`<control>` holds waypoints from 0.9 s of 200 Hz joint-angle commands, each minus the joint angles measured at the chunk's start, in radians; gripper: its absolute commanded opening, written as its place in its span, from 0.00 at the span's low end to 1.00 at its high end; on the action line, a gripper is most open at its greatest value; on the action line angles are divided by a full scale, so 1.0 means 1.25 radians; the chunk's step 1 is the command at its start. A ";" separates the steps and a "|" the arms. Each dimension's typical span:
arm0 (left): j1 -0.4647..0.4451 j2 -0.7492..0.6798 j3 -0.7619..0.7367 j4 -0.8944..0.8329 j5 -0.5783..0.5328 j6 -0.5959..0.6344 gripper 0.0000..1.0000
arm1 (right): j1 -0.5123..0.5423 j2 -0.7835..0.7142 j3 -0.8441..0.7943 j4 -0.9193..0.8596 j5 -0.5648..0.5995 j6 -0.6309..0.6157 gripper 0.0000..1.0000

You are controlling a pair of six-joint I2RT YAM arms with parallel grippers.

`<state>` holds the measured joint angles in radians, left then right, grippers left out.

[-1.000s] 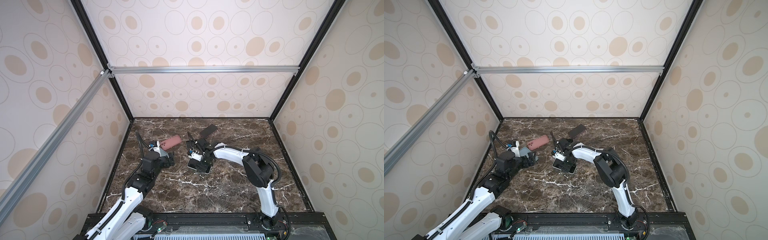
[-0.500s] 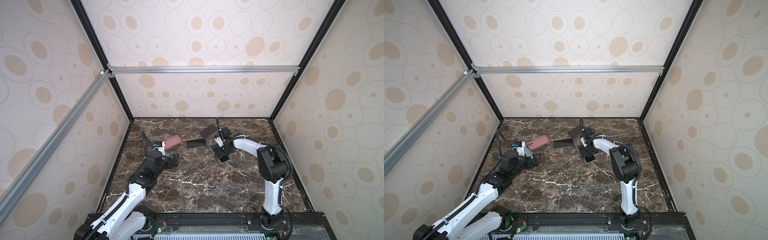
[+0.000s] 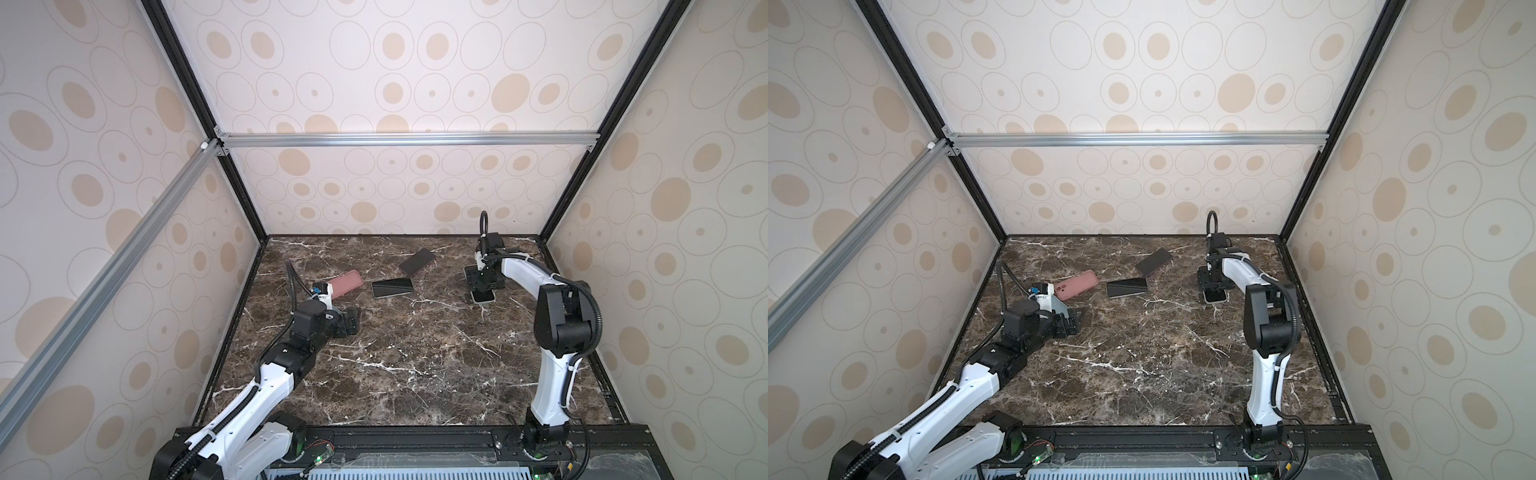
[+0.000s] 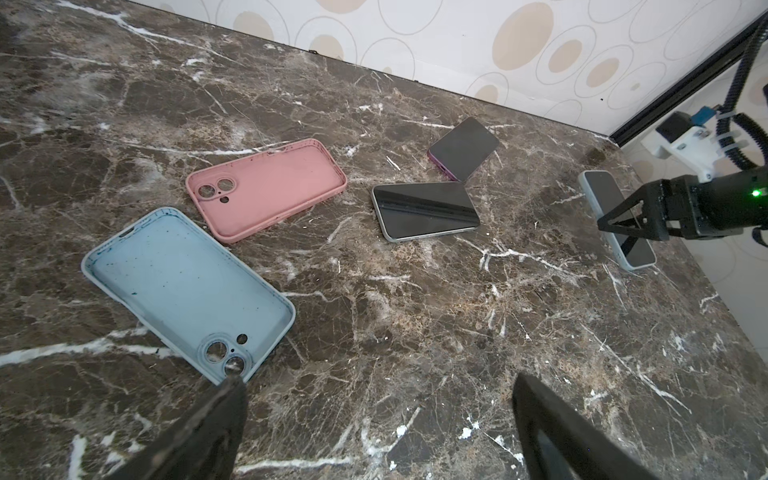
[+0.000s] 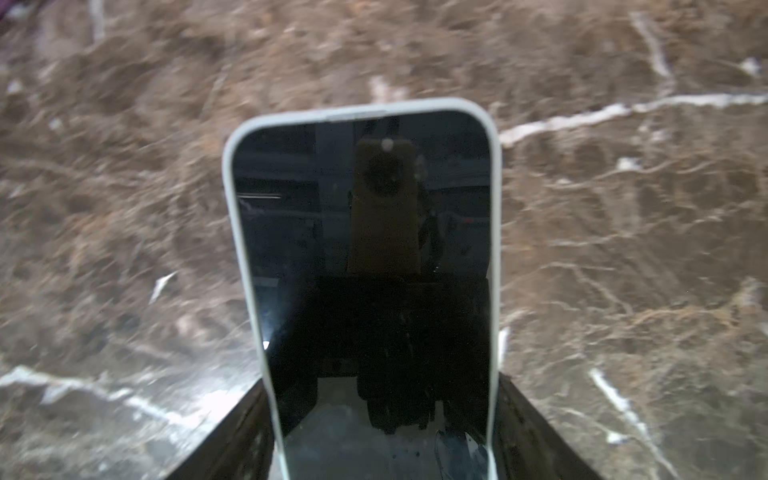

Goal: Put the phone into the phone case
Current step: 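Carry the cased phone with the right gripper toward the far table corner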

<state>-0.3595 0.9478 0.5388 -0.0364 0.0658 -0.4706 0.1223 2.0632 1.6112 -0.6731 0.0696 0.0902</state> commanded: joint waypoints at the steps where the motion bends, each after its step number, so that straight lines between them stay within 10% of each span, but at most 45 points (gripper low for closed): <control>1: 0.005 0.007 0.017 0.018 0.007 0.009 1.00 | -0.024 0.040 0.061 -0.025 0.010 0.005 0.27; 112: 0.005 0.046 0.037 -0.009 -0.036 0.006 1.00 | -0.090 0.204 0.223 -0.082 0.020 -0.009 0.29; 180: 0.006 0.067 0.041 -0.021 -0.071 -0.014 1.00 | -0.090 0.218 0.230 -0.103 0.007 -0.015 0.63</control>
<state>-0.3588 1.0195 0.5449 -0.0402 0.0116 -0.4747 0.0116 2.3123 1.8847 -0.7620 0.0818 0.0814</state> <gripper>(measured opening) 0.999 0.743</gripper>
